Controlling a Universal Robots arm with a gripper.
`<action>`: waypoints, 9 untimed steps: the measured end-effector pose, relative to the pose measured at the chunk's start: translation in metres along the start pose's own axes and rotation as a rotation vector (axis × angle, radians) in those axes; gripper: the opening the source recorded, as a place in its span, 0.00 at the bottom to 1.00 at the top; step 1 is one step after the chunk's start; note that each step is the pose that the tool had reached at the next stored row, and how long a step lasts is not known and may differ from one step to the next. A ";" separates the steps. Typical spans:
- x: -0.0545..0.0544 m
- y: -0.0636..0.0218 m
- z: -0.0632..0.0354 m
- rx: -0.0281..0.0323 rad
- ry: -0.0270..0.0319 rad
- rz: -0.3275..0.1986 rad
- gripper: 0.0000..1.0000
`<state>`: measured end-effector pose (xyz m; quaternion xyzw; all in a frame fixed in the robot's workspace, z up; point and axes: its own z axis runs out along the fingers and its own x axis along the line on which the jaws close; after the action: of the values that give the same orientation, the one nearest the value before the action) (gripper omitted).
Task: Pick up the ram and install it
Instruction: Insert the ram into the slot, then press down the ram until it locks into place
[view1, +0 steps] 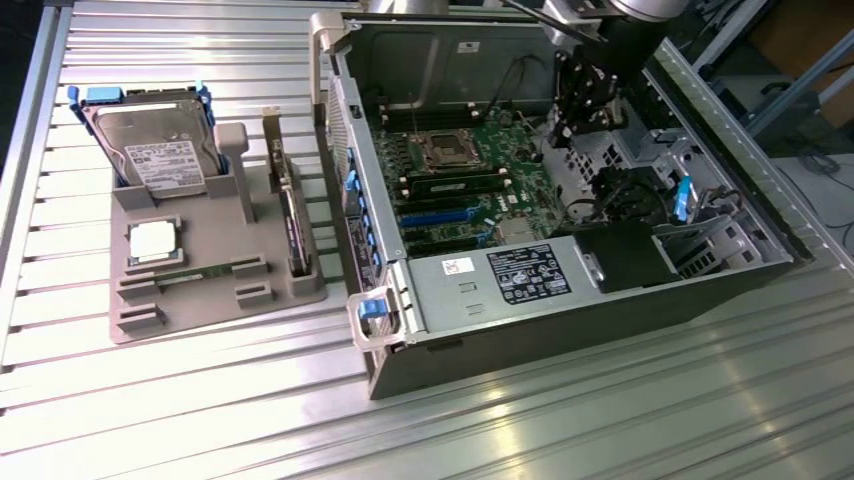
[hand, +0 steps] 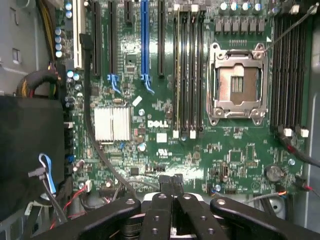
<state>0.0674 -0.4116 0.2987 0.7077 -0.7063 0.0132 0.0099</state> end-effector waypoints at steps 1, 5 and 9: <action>0.000 0.0000 0.0000 0.0000 0.0000 0.000 0.10; 0.000 0.0172 0.0072 0.0002 0.0001 0.000 0.10; -0.001 0.0388 0.0242 0.0002 -0.0001 0.000 0.10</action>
<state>0.0287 -0.4111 0.2742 0.7077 -0.7063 0.0133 0.0098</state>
